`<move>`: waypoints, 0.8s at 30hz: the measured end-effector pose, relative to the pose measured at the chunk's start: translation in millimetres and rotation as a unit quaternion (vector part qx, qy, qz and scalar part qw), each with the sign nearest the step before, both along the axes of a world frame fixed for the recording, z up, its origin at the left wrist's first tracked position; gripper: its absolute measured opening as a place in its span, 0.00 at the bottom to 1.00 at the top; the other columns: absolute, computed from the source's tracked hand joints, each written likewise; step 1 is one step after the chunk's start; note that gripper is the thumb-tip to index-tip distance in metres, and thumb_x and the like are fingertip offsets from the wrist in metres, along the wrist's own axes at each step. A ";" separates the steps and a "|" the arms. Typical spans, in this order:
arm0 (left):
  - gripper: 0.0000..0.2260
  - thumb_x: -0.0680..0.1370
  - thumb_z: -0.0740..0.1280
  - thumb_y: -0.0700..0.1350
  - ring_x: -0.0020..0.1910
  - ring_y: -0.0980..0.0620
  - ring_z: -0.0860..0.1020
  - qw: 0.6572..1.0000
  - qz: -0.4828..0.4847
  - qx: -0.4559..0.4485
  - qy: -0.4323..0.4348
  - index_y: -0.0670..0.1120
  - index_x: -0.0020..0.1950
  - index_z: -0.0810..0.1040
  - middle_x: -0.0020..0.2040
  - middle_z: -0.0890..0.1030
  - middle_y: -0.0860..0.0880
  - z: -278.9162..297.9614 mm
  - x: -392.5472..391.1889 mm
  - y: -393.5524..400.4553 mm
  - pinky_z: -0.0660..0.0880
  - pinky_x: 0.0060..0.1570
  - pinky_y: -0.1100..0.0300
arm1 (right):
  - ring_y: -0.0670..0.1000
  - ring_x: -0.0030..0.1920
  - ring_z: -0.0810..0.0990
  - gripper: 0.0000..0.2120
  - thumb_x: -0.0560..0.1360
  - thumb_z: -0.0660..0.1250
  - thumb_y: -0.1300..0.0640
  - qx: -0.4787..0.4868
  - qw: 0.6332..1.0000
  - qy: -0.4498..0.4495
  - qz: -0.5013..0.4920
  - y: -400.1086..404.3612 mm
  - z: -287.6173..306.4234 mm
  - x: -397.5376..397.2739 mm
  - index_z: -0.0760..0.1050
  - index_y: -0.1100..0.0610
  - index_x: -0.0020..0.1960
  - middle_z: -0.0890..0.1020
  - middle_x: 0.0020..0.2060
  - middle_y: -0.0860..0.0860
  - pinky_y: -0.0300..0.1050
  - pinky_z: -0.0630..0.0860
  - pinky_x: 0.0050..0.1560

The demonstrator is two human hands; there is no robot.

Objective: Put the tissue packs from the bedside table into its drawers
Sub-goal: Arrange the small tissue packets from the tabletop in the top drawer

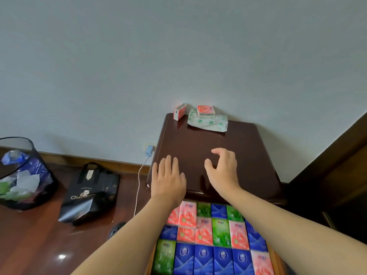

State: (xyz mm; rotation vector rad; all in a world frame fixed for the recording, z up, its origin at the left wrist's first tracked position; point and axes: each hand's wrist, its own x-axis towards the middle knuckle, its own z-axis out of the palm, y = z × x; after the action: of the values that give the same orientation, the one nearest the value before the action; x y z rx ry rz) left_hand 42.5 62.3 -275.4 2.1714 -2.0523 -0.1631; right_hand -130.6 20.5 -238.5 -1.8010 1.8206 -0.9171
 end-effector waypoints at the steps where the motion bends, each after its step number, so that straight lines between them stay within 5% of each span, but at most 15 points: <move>1: 0.29 0.86 0.45 0.55 0.83 0.42 0.49 1.000 0.006 -0.006 -0.011 0.45 0.85 0.48 0.84 0.52 0.42 -1.5 -1.2 -8.7 0.44 0.82 0.41 | 0.53 0.69 0.70 0.17 0.79 0.69 0.51 -0.012 1.000 0.020 -0.014 -17.3 3.0 1.6 0.72 0.49 0.67 0.70 0.68 0.51 0.44 0.69 0.64; 7: 0.29 0.83 0.46 0.60 0.81 0.44 0.54 1.000 0.013 -0.028 0.003 0.52 0.83 0.55 0.82 0.58 0.46 -2.0 2.7 -68.0 0.47 0.79 0.37 | 0.60 0.72 0.66 0.20 0.80 0.66 0.48 -0.035 0.994 0.099 -0.029 -138.9 24.9 24.5 0.72 0.44 0.71 0.68 0.73 0.53 0.55 0.69 0.69; 10: 0.30 0.81 0.45 0.61 0.79 0.44 0.57 0.999 0.017 -0.047 0.000 0.52 0.83 0.58 0.80 0.61 0.45 -5.2 1.5 -74.6 0.50 0.79 0.36 | 0.62 0.75 0.63 0.20 0.82 0.61 0.45 -0.054 0.982 0.180 -0.001 -189.2 22.6 36.7 0.72 0.40 0.73 0.61 0.80 0.50 0.56 0.61 0.76; 14: 0.30 0.81 0.48 0.60 0.78 0.42 0.61 0.997 0.016 -0.070 0.007 0.50 0.81 0.63 0.78 0.66 0.44 -7.5 0.9 -72.6 0.54 0.78 0.36 | 0.67 0.68 0.68 0.21 0.84 0.53 0.41 -0.023 0.963 0.267 0.005 -226.4 10.3 50.2 0.70 0.38 0.75 0.54 0.83 0.46 0.58 0.63 0.72; 24: 0.28 0.82 0.51 0.60 0.78 0.45 0.61 0.996 0.018 -0.081 0.026 0.52 0.81 0.64 0.78 0.65 0.46 -1.5 1.3 -69.8 0.54 0.78 0.39 | 0.66 0.65 0.68 0.10 0.80 0.68 0.54 -0.170 0.969 0.177 0.034 -177.1 7.8 24.1 0.80 0.48 0.61 0.65 0.76 0.54 0.56 0.72 0.67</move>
State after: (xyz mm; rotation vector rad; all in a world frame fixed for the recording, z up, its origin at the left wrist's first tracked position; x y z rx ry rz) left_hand 43.8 -7.4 -276.9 2.0836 -1.9262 -0.0462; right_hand -106.5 -156.6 -230.7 -2.3539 1.8764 -0.9796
